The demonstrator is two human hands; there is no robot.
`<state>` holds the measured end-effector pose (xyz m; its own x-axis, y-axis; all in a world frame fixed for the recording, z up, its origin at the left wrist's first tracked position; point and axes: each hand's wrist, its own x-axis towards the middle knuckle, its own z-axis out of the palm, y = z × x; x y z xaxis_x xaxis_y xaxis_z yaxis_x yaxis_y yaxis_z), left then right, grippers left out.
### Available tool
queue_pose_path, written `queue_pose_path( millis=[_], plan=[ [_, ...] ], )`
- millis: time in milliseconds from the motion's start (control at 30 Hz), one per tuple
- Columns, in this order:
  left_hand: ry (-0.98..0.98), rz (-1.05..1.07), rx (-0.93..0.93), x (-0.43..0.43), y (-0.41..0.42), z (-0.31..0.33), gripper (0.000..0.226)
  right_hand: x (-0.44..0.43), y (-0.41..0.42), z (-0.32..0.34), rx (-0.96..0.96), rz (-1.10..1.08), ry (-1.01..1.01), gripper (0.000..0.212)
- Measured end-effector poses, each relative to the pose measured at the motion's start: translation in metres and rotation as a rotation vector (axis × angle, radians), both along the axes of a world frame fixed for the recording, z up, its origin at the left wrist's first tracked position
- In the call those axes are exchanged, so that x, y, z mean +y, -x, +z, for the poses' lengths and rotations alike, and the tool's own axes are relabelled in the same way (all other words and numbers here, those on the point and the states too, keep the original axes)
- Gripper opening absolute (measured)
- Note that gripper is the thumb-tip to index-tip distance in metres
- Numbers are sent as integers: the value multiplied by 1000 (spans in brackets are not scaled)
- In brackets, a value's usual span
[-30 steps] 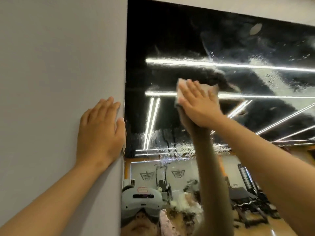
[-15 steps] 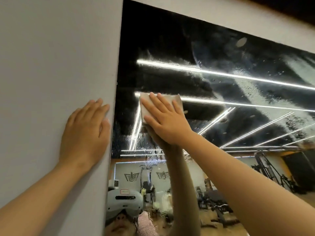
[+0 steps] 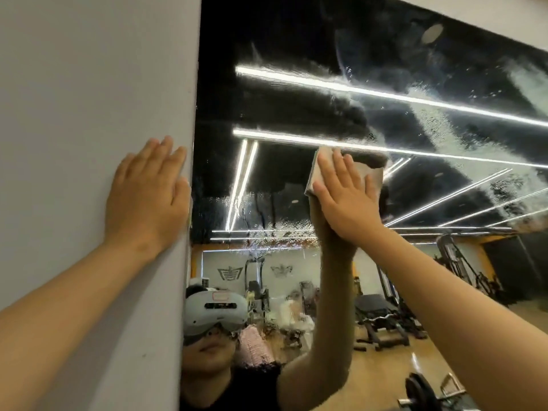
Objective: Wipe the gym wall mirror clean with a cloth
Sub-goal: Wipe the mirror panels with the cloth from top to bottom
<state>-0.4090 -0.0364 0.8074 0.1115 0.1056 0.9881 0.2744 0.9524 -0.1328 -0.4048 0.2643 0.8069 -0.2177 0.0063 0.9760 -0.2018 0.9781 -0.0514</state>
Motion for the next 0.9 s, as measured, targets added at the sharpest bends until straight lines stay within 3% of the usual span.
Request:
queue_pose_path(
  millis=[233, 367, 533, 800, 900],
  plan=[
    [-8, 17, -102, -22, -6, -84, 66, -113, -5, -6, 73, 67, -308, 58],
    [-14, 57, -98, -25, 0, -108, 65, -150, -7, -14, 89, 72, -378, 58],
    [-17, 67, -82, -24, -2, -107, 64, -151, -3, -39, 115, 98, -486, 60],
    [-17, 39, -97, -24, -7, -108, 63, -121, 2, -158, 163, 172, -625, 56],
    [-22, 52, -114, -24, -9, -108, 67, -94, 3, -148, 125, 152, -759, 55]
  ],
)
